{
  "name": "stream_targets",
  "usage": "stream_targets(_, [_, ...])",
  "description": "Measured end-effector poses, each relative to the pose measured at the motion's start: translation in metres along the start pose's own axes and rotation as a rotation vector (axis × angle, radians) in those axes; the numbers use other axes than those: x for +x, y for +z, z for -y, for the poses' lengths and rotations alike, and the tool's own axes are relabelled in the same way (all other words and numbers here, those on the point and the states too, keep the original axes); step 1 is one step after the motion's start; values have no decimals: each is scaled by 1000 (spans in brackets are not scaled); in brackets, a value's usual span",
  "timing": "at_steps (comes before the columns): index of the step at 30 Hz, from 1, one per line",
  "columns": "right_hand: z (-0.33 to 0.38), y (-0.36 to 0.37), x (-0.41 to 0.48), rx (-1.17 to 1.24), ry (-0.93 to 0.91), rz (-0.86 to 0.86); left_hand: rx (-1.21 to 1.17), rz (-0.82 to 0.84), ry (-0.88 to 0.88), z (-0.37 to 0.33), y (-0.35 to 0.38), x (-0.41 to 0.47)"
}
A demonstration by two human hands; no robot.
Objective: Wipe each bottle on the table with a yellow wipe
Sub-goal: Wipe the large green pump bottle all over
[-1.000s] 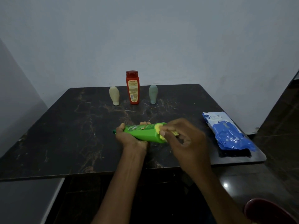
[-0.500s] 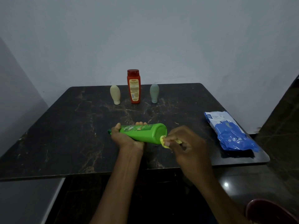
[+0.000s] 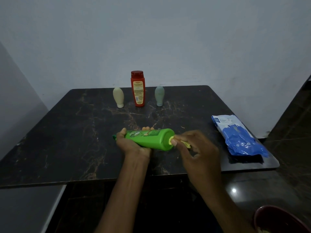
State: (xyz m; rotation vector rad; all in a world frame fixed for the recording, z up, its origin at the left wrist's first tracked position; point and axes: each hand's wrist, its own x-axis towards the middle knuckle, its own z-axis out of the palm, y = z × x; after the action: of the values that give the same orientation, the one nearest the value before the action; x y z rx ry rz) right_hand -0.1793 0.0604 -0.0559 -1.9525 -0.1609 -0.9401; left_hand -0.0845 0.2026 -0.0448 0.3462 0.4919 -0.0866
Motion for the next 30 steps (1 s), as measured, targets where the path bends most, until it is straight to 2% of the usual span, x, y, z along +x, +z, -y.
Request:
stream_targets(6, [16,0,4,-8,-87,74,45,20,9,3,0,-1])
stream_targets(10, [1,-4,16,40,43,28,33,15,24,-1,1,0])
stream_targets(14, [10,-1,-5,84,-38,111,49,33,36,-5,3,2])
stream_targets(16, [12,-1,3,137,-36,80,68,30,27,0,4,1])
stream_targets(19, [1,-1,18,165,63,15,68,18,38,0,5,-2])
stream_targets(23, [-1,3,15,274,196,23,57,19,46,0,3,-3])
stream_targets(25, [5,1,18,197,90,54,66,19,42,2,3,-2])
stream_targets(28, [18,-2,16,-12,-213,222,64,9,25,0,3,0])
stream_targets(30, [17,-3,16,-50,-300,304,73,3,22,-2,3,1])
